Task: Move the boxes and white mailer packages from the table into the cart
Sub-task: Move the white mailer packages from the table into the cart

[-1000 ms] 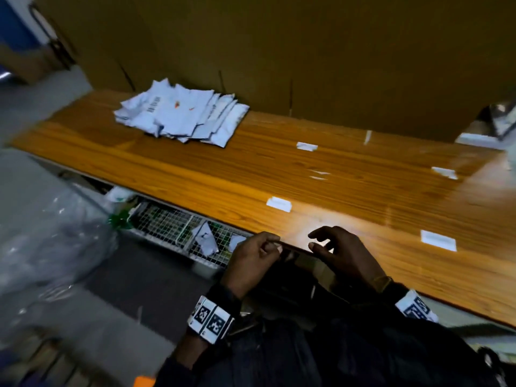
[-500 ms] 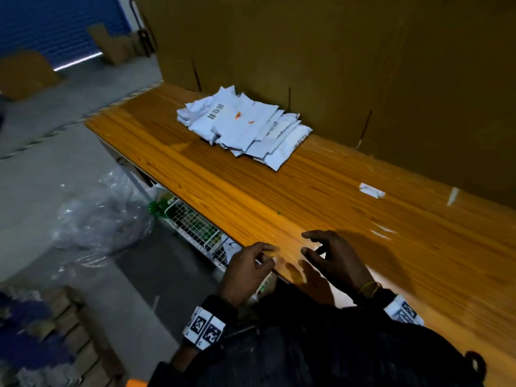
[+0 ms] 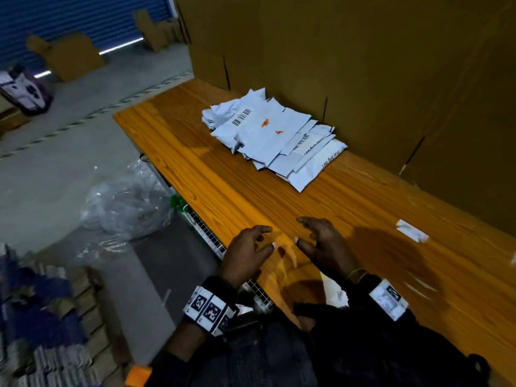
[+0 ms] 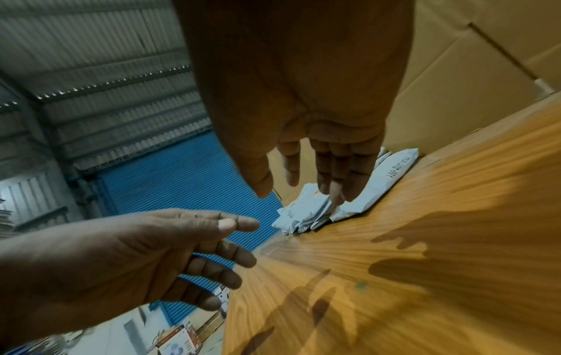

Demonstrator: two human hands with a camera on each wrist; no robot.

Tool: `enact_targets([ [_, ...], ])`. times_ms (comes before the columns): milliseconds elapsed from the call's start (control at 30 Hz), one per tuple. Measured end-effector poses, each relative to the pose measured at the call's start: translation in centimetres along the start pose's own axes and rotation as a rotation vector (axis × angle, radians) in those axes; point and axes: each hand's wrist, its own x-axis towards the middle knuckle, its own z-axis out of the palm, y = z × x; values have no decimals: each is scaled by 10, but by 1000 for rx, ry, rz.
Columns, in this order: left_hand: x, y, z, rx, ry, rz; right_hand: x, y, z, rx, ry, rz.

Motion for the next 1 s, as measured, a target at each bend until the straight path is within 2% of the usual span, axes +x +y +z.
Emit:
enact_targets([
  [167,47,-5,-15,40,-12,37,43,-1,7,21,38,10],
  [467,161,-5,-55,61,-104,145,143,-18,14,-5,81,139],
  [667,262,-29,-75,101,-76,218,222,-32,34,-14,122,200],
  [767,310,-44,-87,177,-8,231,264,-39,48,10,135,254],
  [867,354,-59,-101,242,49,264,308,-49,62,-19,167,245],
  [933,379,-62,-109,268,51,244,333,-55,70,-76,207,202],
  [1000,397,-63,-117,293,-6,141,352,-60,76,-112,224,139],
])
